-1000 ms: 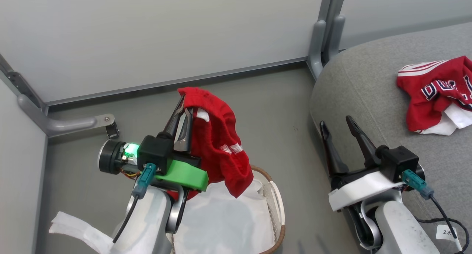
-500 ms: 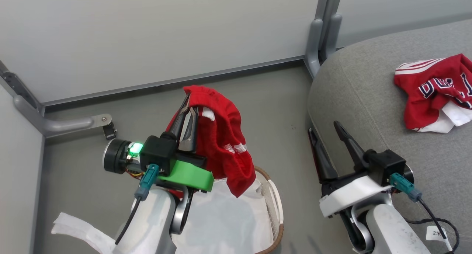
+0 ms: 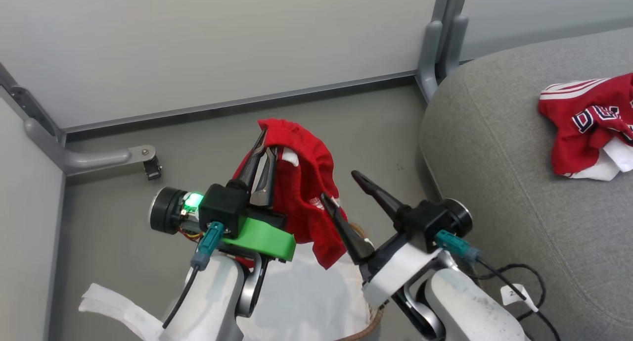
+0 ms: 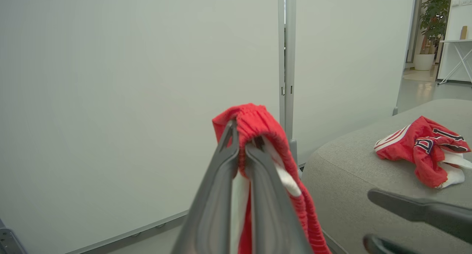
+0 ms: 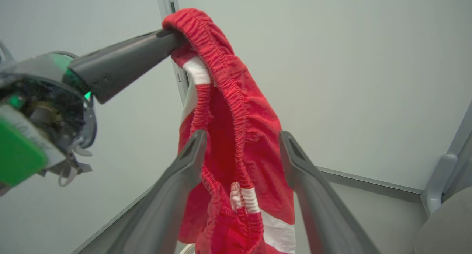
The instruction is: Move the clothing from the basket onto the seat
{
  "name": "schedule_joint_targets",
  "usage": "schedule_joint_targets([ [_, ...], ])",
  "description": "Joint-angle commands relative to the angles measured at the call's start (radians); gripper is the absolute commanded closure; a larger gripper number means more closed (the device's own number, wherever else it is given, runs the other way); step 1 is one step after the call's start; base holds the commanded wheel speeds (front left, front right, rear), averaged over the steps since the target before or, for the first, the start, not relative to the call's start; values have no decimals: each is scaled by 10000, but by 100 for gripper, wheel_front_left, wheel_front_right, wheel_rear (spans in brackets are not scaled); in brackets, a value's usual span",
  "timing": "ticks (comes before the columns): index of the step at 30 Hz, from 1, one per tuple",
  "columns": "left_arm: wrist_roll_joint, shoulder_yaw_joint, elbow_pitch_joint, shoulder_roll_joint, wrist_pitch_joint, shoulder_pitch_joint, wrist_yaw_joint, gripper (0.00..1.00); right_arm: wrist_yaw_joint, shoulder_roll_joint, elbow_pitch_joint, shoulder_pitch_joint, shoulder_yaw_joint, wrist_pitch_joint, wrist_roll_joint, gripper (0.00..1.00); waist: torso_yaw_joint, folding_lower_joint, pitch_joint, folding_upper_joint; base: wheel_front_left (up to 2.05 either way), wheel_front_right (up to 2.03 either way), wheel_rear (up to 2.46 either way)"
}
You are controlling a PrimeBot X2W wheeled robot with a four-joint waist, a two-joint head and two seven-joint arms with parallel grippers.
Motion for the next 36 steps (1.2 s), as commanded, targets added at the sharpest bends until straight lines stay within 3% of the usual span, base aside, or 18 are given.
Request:
schedule_joint_targets([
  [1,-97,-6,29,18,-35,-167,41,100,-14,-70,146,-132,227,-48,45,0,44,1,-9,0,0,0,0],
  [11,-296,-315,26,18,-35,-135,115,100,-14,-48,1233,-641,1255,-48,120,0,260,1,-110,0,0,0,0],
  [36,-475,-878,-165,18,-37,-360,118,100,-15,-39,2072,-1163,1169,-48,105,0,669,1,52,0,0,0,0],
])
